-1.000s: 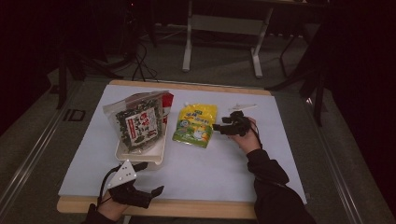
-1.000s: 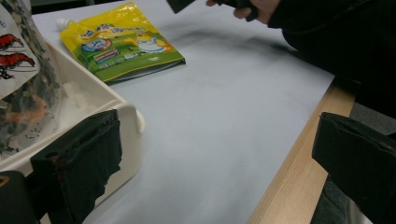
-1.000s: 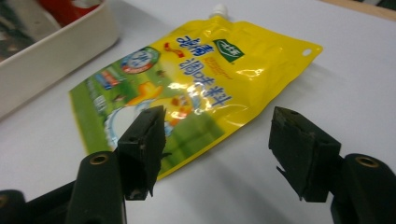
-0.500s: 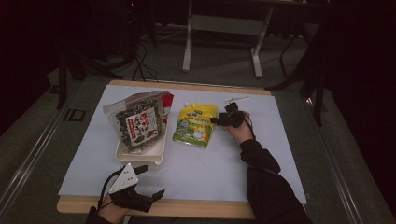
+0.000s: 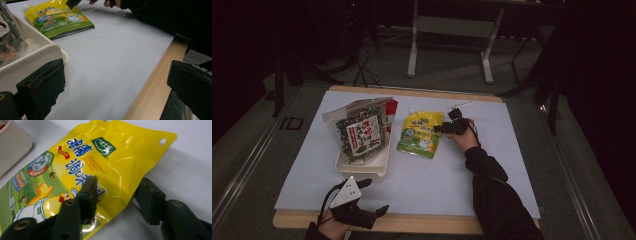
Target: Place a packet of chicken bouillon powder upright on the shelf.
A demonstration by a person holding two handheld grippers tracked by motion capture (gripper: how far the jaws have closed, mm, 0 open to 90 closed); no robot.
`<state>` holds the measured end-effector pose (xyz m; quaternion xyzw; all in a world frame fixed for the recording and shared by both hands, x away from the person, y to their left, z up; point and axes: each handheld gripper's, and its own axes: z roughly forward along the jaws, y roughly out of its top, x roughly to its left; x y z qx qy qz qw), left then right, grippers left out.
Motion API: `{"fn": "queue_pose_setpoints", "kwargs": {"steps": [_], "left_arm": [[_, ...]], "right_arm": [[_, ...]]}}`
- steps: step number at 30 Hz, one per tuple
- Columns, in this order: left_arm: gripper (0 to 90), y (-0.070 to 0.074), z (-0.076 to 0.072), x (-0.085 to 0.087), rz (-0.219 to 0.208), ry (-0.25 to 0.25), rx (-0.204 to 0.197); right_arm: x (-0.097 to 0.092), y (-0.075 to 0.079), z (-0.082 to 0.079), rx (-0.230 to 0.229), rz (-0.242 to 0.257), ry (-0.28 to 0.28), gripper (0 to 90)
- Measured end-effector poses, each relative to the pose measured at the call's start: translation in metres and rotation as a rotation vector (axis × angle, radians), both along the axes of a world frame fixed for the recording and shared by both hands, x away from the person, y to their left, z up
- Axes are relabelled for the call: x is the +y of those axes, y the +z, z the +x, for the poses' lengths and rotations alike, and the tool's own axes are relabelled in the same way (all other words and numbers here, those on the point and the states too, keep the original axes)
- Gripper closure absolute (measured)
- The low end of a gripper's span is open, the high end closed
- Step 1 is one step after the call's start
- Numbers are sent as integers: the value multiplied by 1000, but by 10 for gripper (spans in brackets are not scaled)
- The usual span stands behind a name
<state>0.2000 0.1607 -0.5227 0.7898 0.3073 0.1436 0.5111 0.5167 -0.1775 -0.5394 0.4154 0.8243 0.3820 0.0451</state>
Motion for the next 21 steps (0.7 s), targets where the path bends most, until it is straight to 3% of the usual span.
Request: {"fn": "queue_pose_setpoints", "kwargs": {"steps": [1,2,3,6,13,21], "left_arm": [[32,0,0,0,0,0,0],[32,0,0,0,1,-2,1],[32,0,0,-1,0,-2,2],[32,0,0,-1,0,-3,1],[32,0,1,-1,0,-5,3],[32,3,1,-1,-9,-4,-2]], "right_arm": [[0,0,0,0,0,0,566],[0,1,0,2,2,7,623],[1,3,0,1,-19,-9,756],[0,3,1,11,-42,-18,892],[4,12,-7,-24,-89,-5,900],[-2,32,-21,-74,-41,0,900]]}}
